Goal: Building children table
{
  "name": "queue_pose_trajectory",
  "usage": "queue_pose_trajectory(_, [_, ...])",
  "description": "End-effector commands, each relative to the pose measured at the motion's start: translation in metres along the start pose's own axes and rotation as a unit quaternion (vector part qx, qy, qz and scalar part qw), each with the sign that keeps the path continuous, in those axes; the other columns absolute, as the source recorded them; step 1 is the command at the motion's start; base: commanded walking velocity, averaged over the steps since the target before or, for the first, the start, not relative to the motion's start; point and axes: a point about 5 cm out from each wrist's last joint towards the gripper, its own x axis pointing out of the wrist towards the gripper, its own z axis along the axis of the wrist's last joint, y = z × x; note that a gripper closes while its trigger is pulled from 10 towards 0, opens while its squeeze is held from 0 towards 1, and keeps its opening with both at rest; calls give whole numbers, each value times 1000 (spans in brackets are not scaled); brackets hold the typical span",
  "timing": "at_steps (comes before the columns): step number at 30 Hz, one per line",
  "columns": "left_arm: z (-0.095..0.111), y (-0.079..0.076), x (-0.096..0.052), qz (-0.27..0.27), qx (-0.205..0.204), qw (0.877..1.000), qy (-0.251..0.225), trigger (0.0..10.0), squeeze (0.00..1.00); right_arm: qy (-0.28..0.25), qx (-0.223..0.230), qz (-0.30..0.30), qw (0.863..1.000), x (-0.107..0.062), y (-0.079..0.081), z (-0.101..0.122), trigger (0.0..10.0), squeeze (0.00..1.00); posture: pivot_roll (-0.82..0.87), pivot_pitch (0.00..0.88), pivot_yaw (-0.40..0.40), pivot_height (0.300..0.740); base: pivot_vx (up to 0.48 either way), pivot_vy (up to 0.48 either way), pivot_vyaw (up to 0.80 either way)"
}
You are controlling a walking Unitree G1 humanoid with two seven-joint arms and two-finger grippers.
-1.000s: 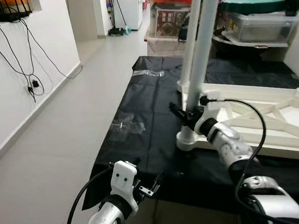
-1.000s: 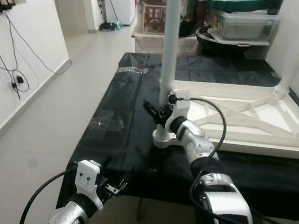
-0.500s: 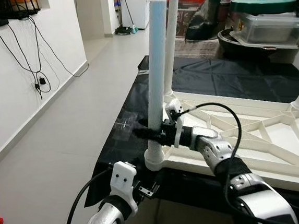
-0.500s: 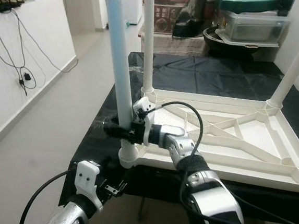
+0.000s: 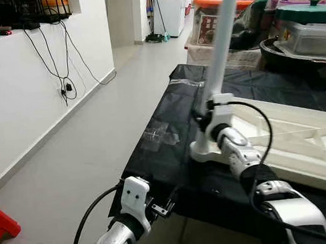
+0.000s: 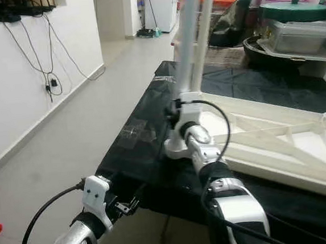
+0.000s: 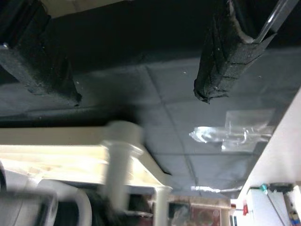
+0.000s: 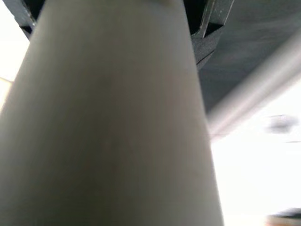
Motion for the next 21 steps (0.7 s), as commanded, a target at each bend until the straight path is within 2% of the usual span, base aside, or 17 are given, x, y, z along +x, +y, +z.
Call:
queue_pose_trajectory(1, [-2,0,1,-3,-2,1000,5,10000,0,16,13,-142,990,-7,-38,-10,0,0,181,0,-72,740,0,0,0])
queue_pose_trajectory(2, [-2,0,1,-3,-2,1000,5,10000,0,16,13,-142,990,-7,-38,-10,0,0,181,0,-72,740,0,0,0])
queue_pose_trajectory(3, [-1,0,1,-3,-2,1000,6,10000,0,21,18,-194,981,-14,-48,-17,0,0,180,0,-70,740,0,0,0])
queue_pose_trajectory(4, [-1,0,1,-3,-2,1000,6,10000,0,21,18,-194,981,-14,-48,-17,0,0,180,0,-70,740,0,0,0])
queue_pose_trajectory(5, [-1,0,1,-4,-3,1000,6,10000,0,26,23,-219,975,-20,-51,-22,0,0,176,0,-64,740,0,0,0])
queue_pose_trajectory(8, [-1,0,1,-4,-3,1000,5,10000,0,28,23,-225,974,-23,-52,-24,0,0,176,0,-62,740,0,0,0])
queue_pose_trajectory(9, [-1,0,1,-4,-3,1000,6,10000,0,27,21,-229,973,-24,-52,-25,1255,0,176,0,-62,740,0,0,0])
queue_pose_trajectory(10, [-1,0,1,-4,-3,1000,6,10000,0,27,21,-229,973,-24,-52,-25,1255,0,176,0,-62,740,0,0,0])
queue_pose_trajectory(11, [0,0,0,-3,-4,1000,5,10000,0,23,15,-227,974,-23,-52,-24,10000,125,172,0,-57,740,0,0,0])
queue_pose_trajectory(12, [0,0,0,-3,-4,1000,6,10000,0,16,19,-221,975,-22,-49,-23,10000,1000,172,0,-57,740,0,0,0])
queue_pose_trajectory(21, [0,1,-1,-2,-4,1000,7,10000,0,-31,-8,-198,980,-24,-31,-13,10000,1000,170,0,-54,740,0,0,0])
